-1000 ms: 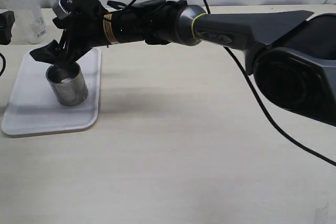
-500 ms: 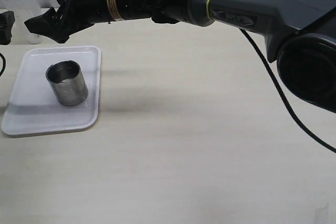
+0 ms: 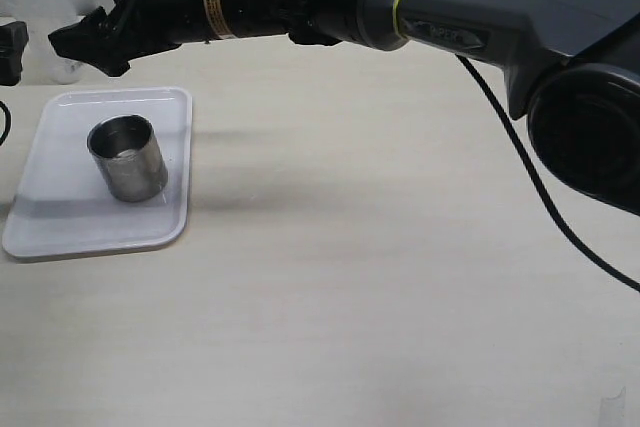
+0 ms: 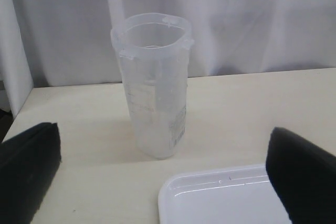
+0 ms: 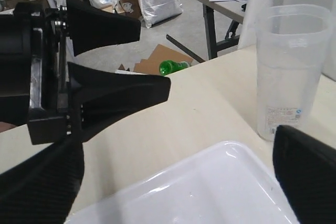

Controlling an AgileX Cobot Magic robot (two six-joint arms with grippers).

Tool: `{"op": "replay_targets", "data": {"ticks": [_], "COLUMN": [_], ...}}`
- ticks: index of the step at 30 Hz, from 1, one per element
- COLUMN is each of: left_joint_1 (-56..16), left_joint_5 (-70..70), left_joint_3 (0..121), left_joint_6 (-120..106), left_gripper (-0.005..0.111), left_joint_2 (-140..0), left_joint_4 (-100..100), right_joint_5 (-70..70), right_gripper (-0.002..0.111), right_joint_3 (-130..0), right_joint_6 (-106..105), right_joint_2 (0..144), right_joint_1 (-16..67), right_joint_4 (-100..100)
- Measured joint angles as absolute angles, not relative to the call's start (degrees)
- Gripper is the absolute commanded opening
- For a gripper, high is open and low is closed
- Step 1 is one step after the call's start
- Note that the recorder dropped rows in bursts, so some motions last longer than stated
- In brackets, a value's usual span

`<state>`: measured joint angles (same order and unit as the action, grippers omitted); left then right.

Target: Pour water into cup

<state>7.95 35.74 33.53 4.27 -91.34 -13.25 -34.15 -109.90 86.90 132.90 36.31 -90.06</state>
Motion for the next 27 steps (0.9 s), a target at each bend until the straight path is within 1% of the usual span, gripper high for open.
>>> {"op": "replay_targets", "data": {"ticks": [2,3,4,7,8,14,21,24,27], "left_joint_1": [8.0,8.0,8.0,8.0,8.0,8.0,8.0,8.0,8.0], "left_joint_5": [35.7,35.7,35.7,35.7,35.7,35.7,32.3,30.0,27.5], "left_joint_3": [33.5,33.5,33.5,33.5,33.5,33.5,33.5,33.5,33.3], "left_joint_6": [4.3,4.3,4.3,4.3,4.3,4.3,4.3,4.3,4.3], "left_gripper": [0.103,0.103,0.103,0.103,0.103,0.103,0.103,0.103,0.103], "left_joint_2": [-91.3,-91.3,-91.3,-91.3,-91.3,-91.3,-87.6,-84.7,-81.6], "left_joint_4": [-13.2,-13.2,-13.2,-13.2,-13.2,-13.2,-13.2,-13.2,-13.2], "right_joint_5": [-33.5,-33.3,-33.1,-33.0,-33.0,-34.4,-45.2,-42.6,-36.4], "right_gripper": [0.072,0.058,0.049,0.014,0.004,0.004,0.004,0.004,0.004], "right_joint_3": [-109.9,-109.9,-109.9,-109.9,-109.9,-109.8,-108.3,-104.3,-97.9], "right_joint_6": [86.8,86.7,86.7,87.0,87.6,95.4,99.4,99.4,97.0], "right_joint_2": [132.9,132.9,132.9,132.8,132.7,129.7,125.0,122.3,118.5], "right_joint_1": [36.3,36.3,36.3,36.2,36.2,34.8,28.0,26.3,26.2], "right_joint_4": [-90.5,-90.6,-91.1,-94.4,-96.2,-99.6,-99.7,-99.7,-99.8]}}
